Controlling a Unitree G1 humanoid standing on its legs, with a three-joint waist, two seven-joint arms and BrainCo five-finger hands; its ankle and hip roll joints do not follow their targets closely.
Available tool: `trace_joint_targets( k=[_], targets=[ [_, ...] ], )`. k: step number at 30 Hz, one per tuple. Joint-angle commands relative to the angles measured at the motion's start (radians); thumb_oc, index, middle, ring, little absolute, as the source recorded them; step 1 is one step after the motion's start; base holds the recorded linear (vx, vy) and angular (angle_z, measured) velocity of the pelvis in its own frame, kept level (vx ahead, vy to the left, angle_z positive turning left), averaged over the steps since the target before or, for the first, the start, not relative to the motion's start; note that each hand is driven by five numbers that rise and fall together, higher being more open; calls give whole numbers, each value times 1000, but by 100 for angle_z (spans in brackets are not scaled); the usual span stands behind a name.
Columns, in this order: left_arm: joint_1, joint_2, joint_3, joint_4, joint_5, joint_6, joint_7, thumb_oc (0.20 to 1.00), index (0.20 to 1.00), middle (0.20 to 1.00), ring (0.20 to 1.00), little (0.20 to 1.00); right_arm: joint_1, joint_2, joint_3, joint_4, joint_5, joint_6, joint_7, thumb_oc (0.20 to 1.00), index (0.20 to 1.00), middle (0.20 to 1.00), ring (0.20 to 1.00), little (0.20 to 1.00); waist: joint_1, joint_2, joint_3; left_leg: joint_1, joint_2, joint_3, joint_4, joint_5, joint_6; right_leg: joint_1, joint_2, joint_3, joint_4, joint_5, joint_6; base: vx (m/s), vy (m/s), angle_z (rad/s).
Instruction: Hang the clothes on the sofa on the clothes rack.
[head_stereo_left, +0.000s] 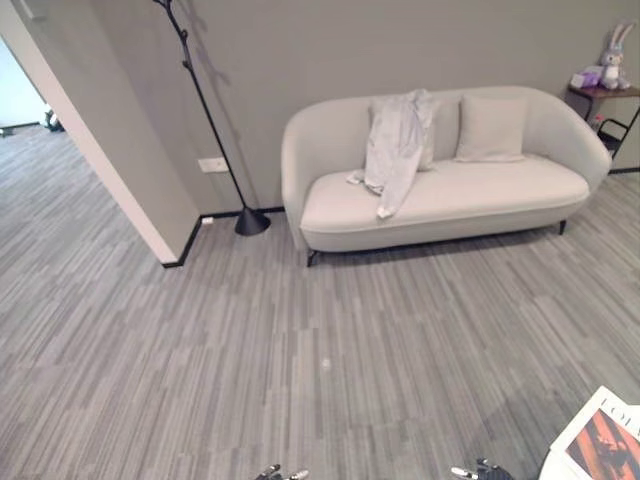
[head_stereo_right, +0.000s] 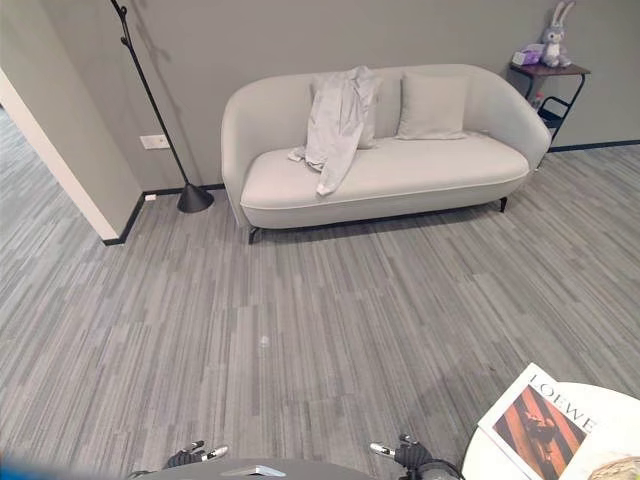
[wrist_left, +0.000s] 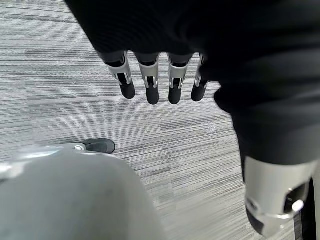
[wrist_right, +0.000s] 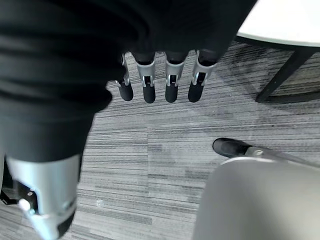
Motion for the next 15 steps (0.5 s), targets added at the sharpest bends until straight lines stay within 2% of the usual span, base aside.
trace_joint_targets(
  k=[1, 15],
  targets=[
    [-79, 18, -3, 51, 37, -30, -1, 1000, 1000, 1000, 1000, 1000, -52, -3, 27, 34, 7, -16, 12, 1000, 1000, 1000, 1000, 1000, 0, -48, 6, 23, 11, -44, 6, -37, -24, -17, -91, -52, 16, 38, 91, 0, 0, 0],
    [-80, 21, 4, 52, 23, -32, -1, 1000, 1000, 1000, 1000, 1000, -51, -3, 30, 27, -1, -17, 11, 1000, 1000, 1000, 1000, 1000, -3, -47, 10, 19, 5, -40, 6, -39, -20, -25, -98, -49, 16, 44, 95, 0, 0, 0]
  ],
)
